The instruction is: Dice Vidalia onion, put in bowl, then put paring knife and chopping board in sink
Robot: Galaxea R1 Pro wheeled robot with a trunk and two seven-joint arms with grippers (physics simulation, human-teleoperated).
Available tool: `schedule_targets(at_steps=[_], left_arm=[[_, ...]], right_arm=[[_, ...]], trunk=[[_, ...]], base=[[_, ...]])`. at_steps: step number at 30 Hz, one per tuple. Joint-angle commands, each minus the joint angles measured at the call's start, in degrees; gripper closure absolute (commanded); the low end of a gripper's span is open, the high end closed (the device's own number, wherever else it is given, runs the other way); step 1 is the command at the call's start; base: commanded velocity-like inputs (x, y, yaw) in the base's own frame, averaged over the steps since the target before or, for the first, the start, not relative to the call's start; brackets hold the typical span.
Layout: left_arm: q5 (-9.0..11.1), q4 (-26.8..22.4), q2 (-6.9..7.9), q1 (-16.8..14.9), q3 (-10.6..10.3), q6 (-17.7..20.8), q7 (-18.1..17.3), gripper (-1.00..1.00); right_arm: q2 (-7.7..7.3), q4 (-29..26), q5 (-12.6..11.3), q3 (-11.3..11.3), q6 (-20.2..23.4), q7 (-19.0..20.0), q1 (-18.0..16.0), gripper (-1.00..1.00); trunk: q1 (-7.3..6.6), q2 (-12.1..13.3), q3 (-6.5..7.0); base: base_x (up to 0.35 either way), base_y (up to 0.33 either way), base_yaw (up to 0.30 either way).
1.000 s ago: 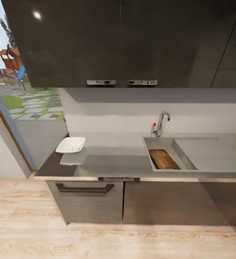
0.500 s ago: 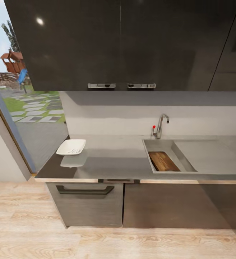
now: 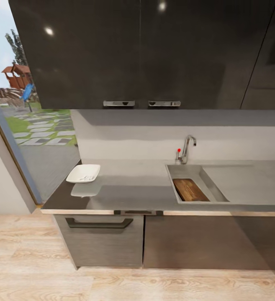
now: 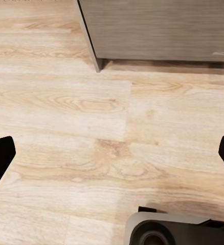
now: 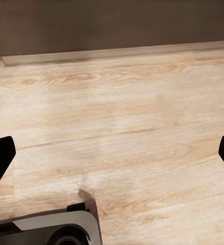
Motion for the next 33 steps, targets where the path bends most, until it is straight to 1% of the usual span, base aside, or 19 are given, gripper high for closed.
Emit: schedule_targets(at_steps=[1, 9, 11, 13, 15, 16, 20, 26, 29, 33], left_arm=[[0.54, 0.02, 0.07, 0.01, -0.49, -0.09, 0.21, -1.00], [0.37, 0.82, -0.03, 0.00, -0.73, -0.09, 0.05, -1.00], [0.25, 2.49, -0.16, 0.01, -0.85, -0.03, 0.01, -1.00], [0.26, 6.64, -0.81, 0.00, -0.81, 0.00, -0.02, -1.00], [0.27, 10.01, -1.38, 0.00, -0.77, 0.00, -0.10, -1.00], [0.28, 11.17, -1.49, 0.00, -0.77, 0.00, -0.15, -1.00], [0.27, 14.03, -1.54, 0.01, -0.80, 0.00, -0.22, -1.00], [0.28, 19.23, -1.47, 0.01, -0.78, 0.00, -0.23, -1.00], [0.28, 21.46, -1.04, 0.01, -0.76, 0.00, -0.23, -1.00], [0.28, 22.61, -0.62, 0.01, -0.75, 0.00, -0.23, -1.00]], right_arm=[[0.04, 0.09, 0.57, -0.23, -0.06, -0.03, -0.01, -1.00], [0.03, 1.35, 0.65, -0.15, 0.28, -0.32, 0.01, -1.00], [0.04, 4.99, 0.71, -0.12, 0.44, -0.41, 0.01, -1.00], [-0.08, 13.30, 0.79, -0.24, 0.48, -0.46, 0.01, -1.00], [-0.14, 17.48, 0.83, -0.29, 0.49, -0.47, 0.01, -1.00], [-0.14, 18.33, 0.83, -0.25, 0.51, -0.47, 0.01, -1.00], [-0.14, 19.63, 0.88, -0.16, 0.53, -0.47, 0.02, -1.00], [0.00, 19.09, 0.67, -0.38, 0.27, -0.47, 0.02, -1.00], [0.02, 19.32, 0.73, -0.39, 0.31, -0.47, 0.02, -1.00], [0.01, 19.18, 0.72, -0.40, 0.25, -0.47, 0.00, -1.00]], trunk=[[0.04, -0.10, 0.00], [0.04, -0.10, 0.66], [0.04, -0.10, 0.70], [0.04, -0.10, 0.72], [0.04, -0.10, 0.72], [0.04, -0.10, 0.72], [0.04, -0.10, 0.72], [0.04, -0.10, 0.72], [0.04, -0.10, 0.72], [0.04, -0.10, 0.72]], base=[[0.000, 0.000, 0.000], [0.000, 0.000, 0.000], [0.000, 0.000, 0.000], [0.000, 0.000, 0.000], [0.000, 0.000, 0.000], [0.000, 0.000, 0.000], [0.000, 0.000, 0.000], [0.000, 0.000, 0.000], [0.000, 0.000, 0.000], [0.000, 0.000, 0.000]])
